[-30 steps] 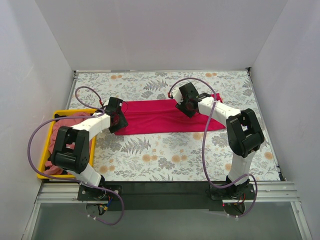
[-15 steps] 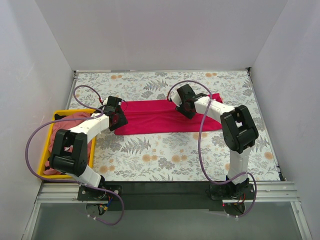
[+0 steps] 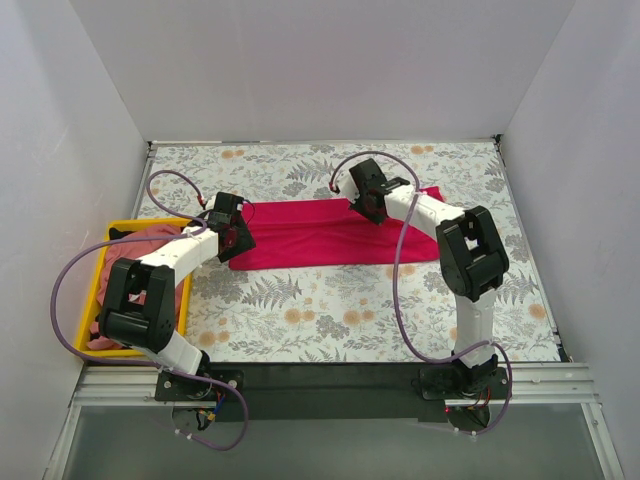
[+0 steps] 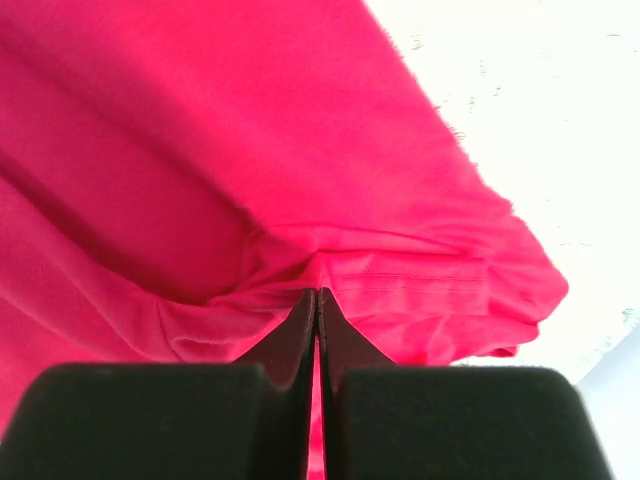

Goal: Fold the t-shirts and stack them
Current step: Fold the tshirt

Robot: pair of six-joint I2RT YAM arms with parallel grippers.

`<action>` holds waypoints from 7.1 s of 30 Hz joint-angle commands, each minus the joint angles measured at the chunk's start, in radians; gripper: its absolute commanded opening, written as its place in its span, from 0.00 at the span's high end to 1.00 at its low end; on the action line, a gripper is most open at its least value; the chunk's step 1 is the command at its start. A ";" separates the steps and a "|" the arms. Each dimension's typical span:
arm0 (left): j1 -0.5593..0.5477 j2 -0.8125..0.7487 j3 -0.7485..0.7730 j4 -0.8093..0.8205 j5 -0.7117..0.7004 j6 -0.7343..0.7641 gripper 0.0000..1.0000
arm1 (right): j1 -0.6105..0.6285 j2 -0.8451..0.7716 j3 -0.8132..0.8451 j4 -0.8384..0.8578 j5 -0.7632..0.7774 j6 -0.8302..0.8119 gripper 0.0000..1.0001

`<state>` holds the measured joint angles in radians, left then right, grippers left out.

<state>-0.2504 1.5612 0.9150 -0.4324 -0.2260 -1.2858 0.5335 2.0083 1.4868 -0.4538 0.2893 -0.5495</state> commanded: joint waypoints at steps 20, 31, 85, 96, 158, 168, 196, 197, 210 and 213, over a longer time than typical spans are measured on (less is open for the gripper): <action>0.005 -0.029 0.001 0.017 -0.021 0.009 0.51 | -0.036 -0.083 -0.032 0.038 -0.053 0.126 0.73; 0.005 -0.047 0.065 -0.049 -0.001 -0.037 0.50 | -0.205 -0.426 -0.219 0.040 -0.067 0.656 0.45; 0.046 -0.059 -0.201 -0.184 0.068 -0.127 0.61 | -0.952 -0.543 -0.974 0.641 -0.556 1.105 0.96; 0.046 -0.066 -0.189 -0.210 0.053 -0.124 0.61 | -0.960 -0.536 -0.915 0.626 -0.630 1.070 0.75; 0.060 -0.053 -0.168 -0.258 0.044 -0.107 0.71 | -1.038 -0.456 -0.797 0.624 -0.717 0.993 0.99; 0.062 -0.033 -0.192 -0.244 0.108 -0.112 0.69 | -1.077 -0.395 -0.790 0.604 -0.728 0.968 0.99; 0.039 -0.269 -0.051 -0.275 0.114 -0.067 0.21 | -0.821 -0.609 -0.590 0.316 -0.499 0.881 0.48; 0.030 -0.285 -0.054 -0.246 0.120 -0.054 0.21 | -0.796 -0.583 -0.573 0.316 -0.522 0.867 0.48; -0.343 -0.089 0.102 0.109 0.158 0.247 0.20 | -0.590 -0.290 -0.361 0.428 -0.697 0.928 0.50; -0.403 0.023 0.203 0.191 0.165 0.348 0.20 | -0.572 -0.232 -0.315 0.428 -0.716 0.950 0.50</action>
<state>-0.6125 1.5337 1.0336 -0.3840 -0.0769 -1.0920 -0.0547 1.7557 1.1015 -0.0715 -0.3786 0.3706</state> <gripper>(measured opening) 0.796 0.500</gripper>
